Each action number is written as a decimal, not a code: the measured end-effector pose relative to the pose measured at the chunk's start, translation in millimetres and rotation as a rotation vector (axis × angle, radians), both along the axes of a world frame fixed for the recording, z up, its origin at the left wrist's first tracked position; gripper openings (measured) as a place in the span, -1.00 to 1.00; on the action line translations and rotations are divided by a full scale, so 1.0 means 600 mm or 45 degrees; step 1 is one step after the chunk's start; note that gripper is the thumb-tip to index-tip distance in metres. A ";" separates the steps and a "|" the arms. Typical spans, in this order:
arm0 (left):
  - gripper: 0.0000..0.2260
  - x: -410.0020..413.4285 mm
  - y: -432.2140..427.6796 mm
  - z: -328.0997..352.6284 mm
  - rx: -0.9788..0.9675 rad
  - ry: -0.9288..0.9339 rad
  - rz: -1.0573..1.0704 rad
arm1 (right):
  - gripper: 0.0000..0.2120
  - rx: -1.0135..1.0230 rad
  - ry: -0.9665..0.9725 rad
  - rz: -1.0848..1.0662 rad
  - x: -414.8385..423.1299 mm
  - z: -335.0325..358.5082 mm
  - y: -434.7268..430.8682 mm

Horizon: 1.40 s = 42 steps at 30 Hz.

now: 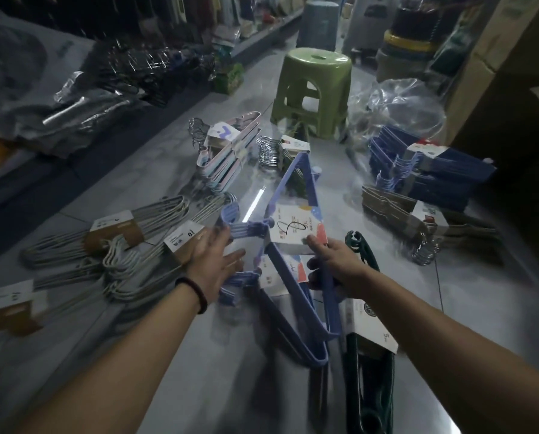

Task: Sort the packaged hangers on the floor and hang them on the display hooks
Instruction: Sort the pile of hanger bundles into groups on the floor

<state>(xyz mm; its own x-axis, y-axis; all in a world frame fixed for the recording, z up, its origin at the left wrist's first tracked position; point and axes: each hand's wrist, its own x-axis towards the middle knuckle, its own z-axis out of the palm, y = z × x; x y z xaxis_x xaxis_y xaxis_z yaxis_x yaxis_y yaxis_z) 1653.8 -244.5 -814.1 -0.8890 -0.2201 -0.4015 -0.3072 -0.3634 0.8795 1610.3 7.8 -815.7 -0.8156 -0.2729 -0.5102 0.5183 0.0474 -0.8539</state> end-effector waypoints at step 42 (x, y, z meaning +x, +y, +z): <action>-0.48 -0.012 -0.061 -0.148 -0.917 -0.175 -0.485 | -0.63 0.999 0.541 -0.007 0.039 -0.070 -0.094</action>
<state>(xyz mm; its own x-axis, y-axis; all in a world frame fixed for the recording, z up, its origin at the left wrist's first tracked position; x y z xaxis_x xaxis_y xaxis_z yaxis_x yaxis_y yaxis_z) 1646.7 -280.9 -902.8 -0.9082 -0.1584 -0.3875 -0.4169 0.4260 0.8029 1633.9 -48.3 -857.6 -0.9787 0.0326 -0.2026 0.1674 0.6977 -0.6966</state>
